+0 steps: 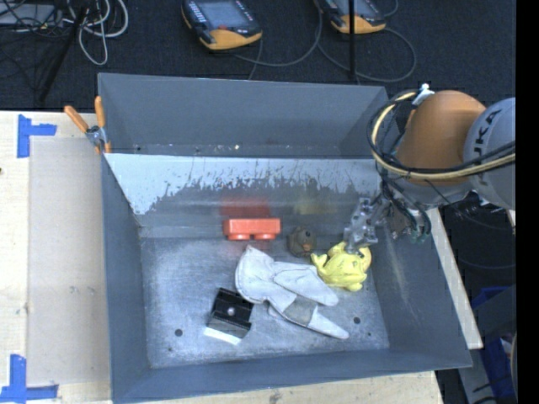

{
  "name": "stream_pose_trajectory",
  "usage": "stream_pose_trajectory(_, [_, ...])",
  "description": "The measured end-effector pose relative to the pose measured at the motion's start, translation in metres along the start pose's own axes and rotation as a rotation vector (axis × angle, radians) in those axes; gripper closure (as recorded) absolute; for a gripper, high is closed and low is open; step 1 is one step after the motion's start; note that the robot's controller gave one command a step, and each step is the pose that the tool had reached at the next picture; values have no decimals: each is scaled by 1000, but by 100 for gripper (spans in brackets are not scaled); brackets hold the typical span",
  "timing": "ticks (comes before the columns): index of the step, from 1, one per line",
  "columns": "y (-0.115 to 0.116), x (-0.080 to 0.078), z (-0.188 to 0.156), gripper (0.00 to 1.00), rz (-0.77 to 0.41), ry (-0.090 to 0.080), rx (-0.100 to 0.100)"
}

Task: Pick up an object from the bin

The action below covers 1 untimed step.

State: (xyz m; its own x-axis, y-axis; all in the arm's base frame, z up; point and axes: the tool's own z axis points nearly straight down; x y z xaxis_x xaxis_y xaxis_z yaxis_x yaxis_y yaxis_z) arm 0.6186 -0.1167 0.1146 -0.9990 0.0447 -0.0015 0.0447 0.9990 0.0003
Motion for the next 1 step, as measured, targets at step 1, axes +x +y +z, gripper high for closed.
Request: stream_pose_trajectory(1, [0,0,1,0,-1,0,0])
